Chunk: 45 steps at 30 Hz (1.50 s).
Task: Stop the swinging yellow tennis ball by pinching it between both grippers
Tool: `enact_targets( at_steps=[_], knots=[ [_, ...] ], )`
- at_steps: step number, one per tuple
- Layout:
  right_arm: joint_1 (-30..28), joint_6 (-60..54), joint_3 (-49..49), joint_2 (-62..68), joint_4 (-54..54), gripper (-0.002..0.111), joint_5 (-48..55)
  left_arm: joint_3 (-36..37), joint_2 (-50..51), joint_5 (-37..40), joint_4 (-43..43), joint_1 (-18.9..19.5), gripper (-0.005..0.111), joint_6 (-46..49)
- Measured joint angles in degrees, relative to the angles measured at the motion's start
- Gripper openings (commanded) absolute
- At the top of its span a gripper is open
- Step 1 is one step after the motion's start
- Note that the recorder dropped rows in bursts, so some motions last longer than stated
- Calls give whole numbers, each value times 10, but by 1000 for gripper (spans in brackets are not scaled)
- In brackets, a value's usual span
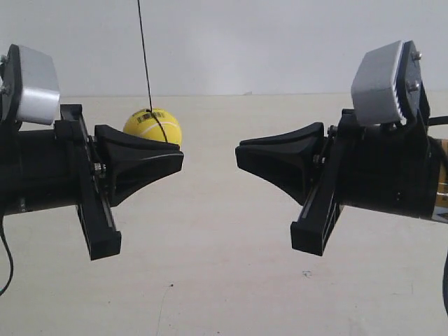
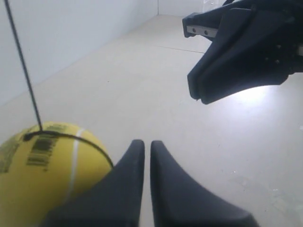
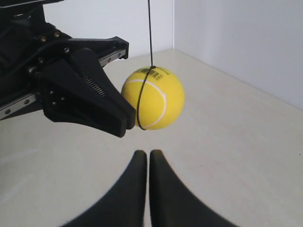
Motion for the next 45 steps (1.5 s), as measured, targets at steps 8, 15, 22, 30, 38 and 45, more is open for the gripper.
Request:
enact_targets(
  at_steps=[8, 15, 22, 30, 38, 45],
  knots=[
    [0, 0, 0, 0, -1, 0, 0, 0, -3, 39, 51, 0, 5, -50],
    [0, 0, 0, 0, -2, 0, 0, 0, -75, 68, 106, 0, 5, -112],
    [0, 7, 0, 0, -12, 0, 0, 2, -128, 159, 119, 0, 5, -165],
    [0, 0, -1, 21, -10, 0, -1, 6, -84, 119, 85, 0, 5, -100],
    [0, -20, -1, 27, 9, 0, -20, 6, -75, 105, 22, 0, 5, -40],
    [0, -23, -1, 27, 24, 0, -33, 6, -75, 81, 26, 0, 5, -35]
  ],
)
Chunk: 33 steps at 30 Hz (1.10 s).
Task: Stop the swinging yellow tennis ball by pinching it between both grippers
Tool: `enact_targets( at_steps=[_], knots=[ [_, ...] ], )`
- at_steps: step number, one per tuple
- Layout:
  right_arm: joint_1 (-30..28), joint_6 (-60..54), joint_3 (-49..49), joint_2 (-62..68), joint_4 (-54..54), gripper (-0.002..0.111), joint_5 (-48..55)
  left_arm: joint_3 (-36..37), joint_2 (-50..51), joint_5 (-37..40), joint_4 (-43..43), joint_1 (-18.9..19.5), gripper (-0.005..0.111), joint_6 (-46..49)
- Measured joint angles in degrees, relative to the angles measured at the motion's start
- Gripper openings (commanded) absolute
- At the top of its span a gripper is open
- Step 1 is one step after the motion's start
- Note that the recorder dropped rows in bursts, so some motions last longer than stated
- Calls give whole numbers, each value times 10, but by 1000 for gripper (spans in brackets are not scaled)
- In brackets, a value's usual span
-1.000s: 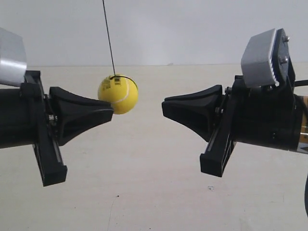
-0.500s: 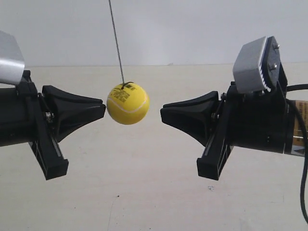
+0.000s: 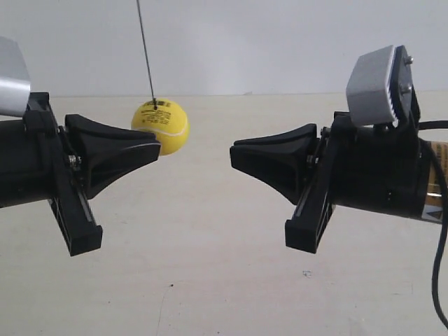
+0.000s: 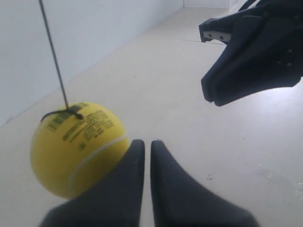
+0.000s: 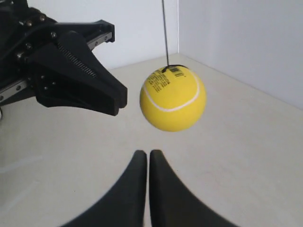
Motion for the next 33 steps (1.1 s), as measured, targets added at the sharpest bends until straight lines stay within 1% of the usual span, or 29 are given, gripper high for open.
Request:
enact_targets(
  at_steps=[7, 12, 15, 20, 23, 25, 27, 30, 33],
  knots=[
    [0, -18, -10, 1, 16, 0, -13, 0, 0, 19, 1, 0, 5, 0],
    [0, 3, -28, 1, 1, 0, -3, 0, 0, 19, 3, 0, 5, -1],
    [0, 8, -30, 1, -11, 0, 12, 0, -2, 19, 23, 0, 5, -19],
    [0, 19, -32, 1, -25, 0, 18, 0, -43, 21, 43, 0, 5, -49],
    [1, 37, -32, 1, -36, 0, 18, 6, -37, 18, 47, 0, 5, -55],
    [9, 48, -32, 1, -47, 0, 22, 10, -19, 5, 48, 0, 5, -56],
    [31, 51, -33, 1, -54, 0, 28, 13, -1, -22, 49, 0, 5, -51],
    [54, 46, -33, 1, -57, 0, 43, 13, 5, -30, 49, 0, 5, -43],
    [60, 37, -33, 1, -57, 0, 50, 13, 5, -32, 48, 0, 5, -39]
  ],
)
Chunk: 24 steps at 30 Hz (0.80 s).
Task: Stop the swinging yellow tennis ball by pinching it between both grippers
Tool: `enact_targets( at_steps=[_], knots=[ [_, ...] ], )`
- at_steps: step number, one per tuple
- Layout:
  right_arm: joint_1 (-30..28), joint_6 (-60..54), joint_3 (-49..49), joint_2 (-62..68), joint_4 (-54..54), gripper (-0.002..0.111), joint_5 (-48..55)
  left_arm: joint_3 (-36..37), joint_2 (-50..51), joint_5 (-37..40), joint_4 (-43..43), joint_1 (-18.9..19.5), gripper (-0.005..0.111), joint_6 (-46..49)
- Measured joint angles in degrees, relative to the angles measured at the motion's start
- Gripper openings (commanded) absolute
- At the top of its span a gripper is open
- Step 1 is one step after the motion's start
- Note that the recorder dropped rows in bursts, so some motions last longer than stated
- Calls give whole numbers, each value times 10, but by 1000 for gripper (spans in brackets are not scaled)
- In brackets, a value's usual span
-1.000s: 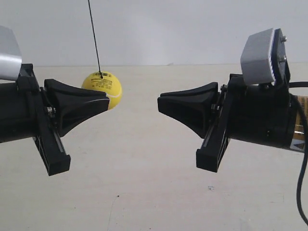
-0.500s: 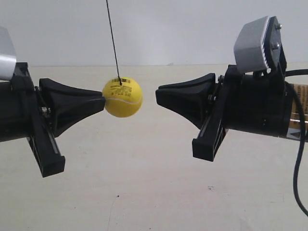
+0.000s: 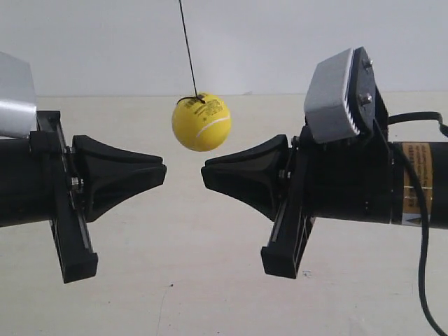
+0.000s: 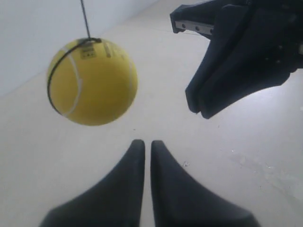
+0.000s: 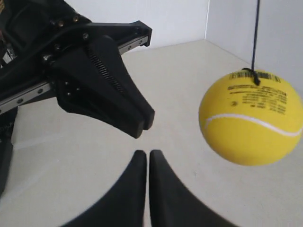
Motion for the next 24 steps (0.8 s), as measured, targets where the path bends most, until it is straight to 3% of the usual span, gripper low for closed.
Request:
enact_targets(
  at_steps=[6, 13, 17, 21, 24],
  knots=[
    [2, -16, 0, 0, 5, 0, 7, 0, 0, 27, -4, 0, 5, 4],
    [2, -19, 0, 0, 6, 0, 8, 0, -22, 133, -36, 0, 5, 5],
    [2, -19, 0, 0, 6, 0, 8, 0, -36, 128, -41, 0, 5, 5],
    [2, -7, 0, 0, 3, 0, 3, 10, -36, 60, -42, 0, 5, 8],
    [2, 5, 0, 0, -4, 0, 2, 15, -36, 51, -44, 0, 5, 9]
  ],
)
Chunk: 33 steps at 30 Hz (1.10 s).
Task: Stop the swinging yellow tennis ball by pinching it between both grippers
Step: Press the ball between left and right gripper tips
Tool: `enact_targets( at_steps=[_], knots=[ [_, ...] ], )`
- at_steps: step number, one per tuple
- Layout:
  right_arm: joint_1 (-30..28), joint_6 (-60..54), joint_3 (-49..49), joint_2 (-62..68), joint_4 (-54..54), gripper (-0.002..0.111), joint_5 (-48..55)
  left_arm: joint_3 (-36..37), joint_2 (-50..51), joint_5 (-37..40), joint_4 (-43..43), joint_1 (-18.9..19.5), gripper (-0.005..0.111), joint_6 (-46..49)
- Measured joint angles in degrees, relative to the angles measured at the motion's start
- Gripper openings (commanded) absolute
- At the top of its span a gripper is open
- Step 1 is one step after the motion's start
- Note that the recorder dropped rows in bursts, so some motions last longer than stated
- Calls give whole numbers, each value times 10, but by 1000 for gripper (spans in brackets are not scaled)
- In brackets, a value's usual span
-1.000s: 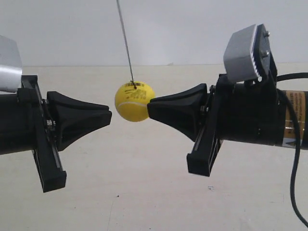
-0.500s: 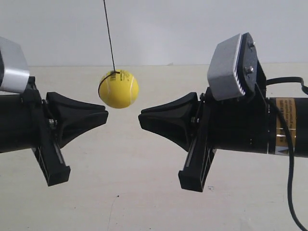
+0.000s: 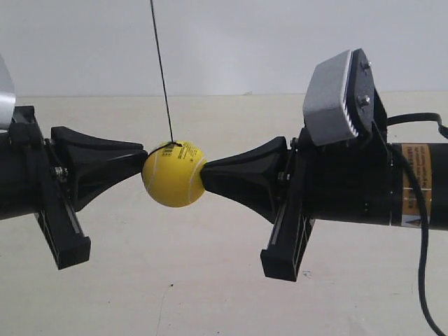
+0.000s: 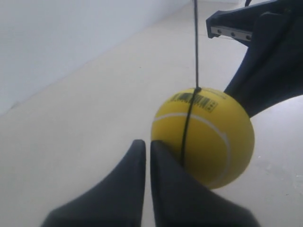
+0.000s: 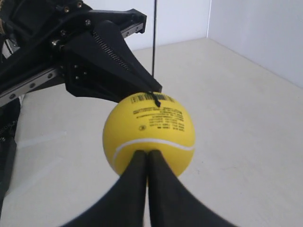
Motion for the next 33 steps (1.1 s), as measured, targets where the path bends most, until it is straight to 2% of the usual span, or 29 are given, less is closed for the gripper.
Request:
enact_targets(
  at_steps=[33],
  knots=[
    [0, 11, 0, 0, -10, 0, -4, 1, 0, -2, 5, 0, 5, -2]
  ],
)
